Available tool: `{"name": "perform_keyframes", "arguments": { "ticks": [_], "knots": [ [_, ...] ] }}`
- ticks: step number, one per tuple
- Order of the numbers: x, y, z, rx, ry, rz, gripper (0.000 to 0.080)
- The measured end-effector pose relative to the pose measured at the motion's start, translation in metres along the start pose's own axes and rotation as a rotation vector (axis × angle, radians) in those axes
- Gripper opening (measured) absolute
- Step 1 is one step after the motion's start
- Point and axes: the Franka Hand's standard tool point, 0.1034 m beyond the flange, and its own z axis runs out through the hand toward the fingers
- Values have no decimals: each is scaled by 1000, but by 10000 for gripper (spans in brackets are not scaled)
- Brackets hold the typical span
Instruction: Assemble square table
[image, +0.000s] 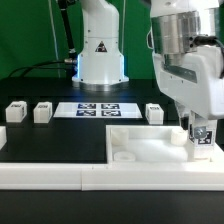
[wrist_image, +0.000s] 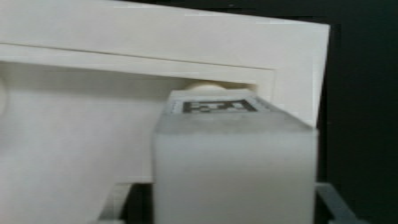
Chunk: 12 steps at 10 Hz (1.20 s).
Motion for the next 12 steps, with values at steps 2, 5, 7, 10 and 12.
{"name": "perform_keyframes", "arguments": {
  "ticks": [2,5,7,10,12],
  "knots": [
    [-1,0,1,-3,5,-99,290],
    [-25,-1,1,-16,41,-529,587],
    [-22,-1,2,-20,42,-661,646],
    [-18,-5,-1,-38,62,-1106,649],
    [-17,-6,-1,-46,66,-1297,649]
  ]
}}
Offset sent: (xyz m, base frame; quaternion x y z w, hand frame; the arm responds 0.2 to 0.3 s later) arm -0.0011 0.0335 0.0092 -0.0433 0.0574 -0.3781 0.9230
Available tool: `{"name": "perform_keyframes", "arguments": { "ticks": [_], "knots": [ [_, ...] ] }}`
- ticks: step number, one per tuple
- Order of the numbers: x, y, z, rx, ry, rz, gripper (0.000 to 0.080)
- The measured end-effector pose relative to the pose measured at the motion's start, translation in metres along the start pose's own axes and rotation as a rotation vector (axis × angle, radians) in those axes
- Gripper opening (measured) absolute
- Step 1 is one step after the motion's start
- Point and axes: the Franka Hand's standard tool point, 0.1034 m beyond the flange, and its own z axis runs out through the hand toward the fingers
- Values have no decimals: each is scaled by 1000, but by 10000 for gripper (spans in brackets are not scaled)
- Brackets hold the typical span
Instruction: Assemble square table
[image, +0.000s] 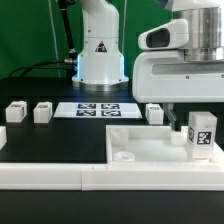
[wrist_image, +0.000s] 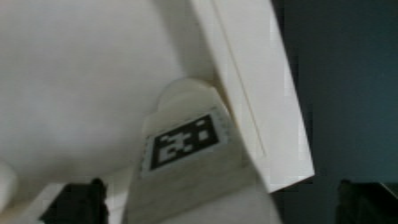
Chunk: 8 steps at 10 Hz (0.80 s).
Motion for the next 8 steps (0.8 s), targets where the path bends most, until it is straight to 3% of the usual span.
{"name": "perform_keyframes", "arguments": {
  "ticks": [1,3,4,5,8],
  "knots": [
    [0,0,0,0,0,10,649],
    [0,0,0,0,0,35,397],
    [0,1,0,-1,0,53,397],
    [0,3,1,-2,-1,161,293],
    [0,6,1,-4,-4,513,293]
  ]
}}
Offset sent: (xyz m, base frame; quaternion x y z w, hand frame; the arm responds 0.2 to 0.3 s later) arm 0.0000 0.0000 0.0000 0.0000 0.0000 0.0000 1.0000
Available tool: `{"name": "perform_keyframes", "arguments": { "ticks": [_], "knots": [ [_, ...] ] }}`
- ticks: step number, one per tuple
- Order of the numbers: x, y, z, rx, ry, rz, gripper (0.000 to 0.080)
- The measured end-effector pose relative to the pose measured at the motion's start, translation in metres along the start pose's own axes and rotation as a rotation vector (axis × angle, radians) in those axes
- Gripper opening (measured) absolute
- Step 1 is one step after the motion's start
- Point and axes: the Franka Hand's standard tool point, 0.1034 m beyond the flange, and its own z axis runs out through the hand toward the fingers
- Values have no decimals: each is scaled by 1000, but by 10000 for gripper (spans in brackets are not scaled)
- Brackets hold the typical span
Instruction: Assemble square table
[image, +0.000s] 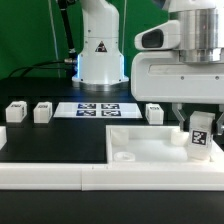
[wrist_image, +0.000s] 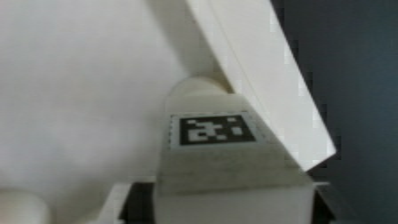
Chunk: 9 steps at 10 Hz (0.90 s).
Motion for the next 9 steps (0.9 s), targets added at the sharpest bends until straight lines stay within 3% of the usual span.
{"name": "perform_keyframes", "arguments": {
  "ticks": [5,8,9],
  "knots": [
    [2,5,1,58,-74,687,294],
    [1,5,2,59,-86,804,294],
    [1,6,2,59,-85,783,392]
  ]
}}
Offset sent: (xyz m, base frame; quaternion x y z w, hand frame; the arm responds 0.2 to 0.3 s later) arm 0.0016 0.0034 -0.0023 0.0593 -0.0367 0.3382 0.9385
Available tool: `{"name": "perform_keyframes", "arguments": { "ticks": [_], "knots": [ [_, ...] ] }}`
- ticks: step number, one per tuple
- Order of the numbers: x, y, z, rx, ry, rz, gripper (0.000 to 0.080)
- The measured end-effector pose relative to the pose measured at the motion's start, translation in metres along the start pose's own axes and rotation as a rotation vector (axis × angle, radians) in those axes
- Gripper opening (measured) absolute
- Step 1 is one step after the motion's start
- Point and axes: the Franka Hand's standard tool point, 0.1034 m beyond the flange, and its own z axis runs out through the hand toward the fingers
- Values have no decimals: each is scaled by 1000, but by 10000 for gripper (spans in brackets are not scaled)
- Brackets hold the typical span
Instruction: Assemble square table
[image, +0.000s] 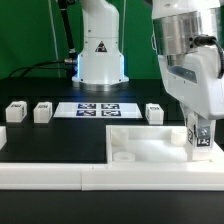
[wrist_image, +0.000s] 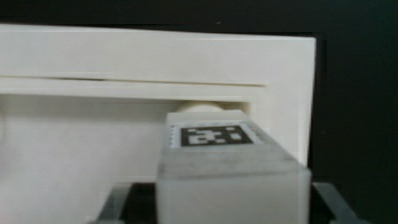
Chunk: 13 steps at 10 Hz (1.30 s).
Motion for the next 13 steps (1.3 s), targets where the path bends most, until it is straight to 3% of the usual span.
{"name": "perform_keyframes", "arguments": {
  "ticks": [1,2,5,6,7,8,9,10,12,13],
  "knots": [
    [-1,0,0,-1,0,-16,531],
    [-8,-3,-2,-17,37,-360,612],
    [-10,-5,-2,-24,40,-744,648],
    [-10,-5,-2,-26,40,-822,648],
    [-7,-6,-3,-49,53,-1042,649],
    [-6,-11,-6,-108,84,-1443,649],
    [1,-12,-1,-141,71,-1775,649],
    [-2,-12,0,-150,72,-1827,649],
    [-1,-11,0,-140,78,-1697,602],
    [-1,-11,0,-137,81,-1644,417]
  ]
}}
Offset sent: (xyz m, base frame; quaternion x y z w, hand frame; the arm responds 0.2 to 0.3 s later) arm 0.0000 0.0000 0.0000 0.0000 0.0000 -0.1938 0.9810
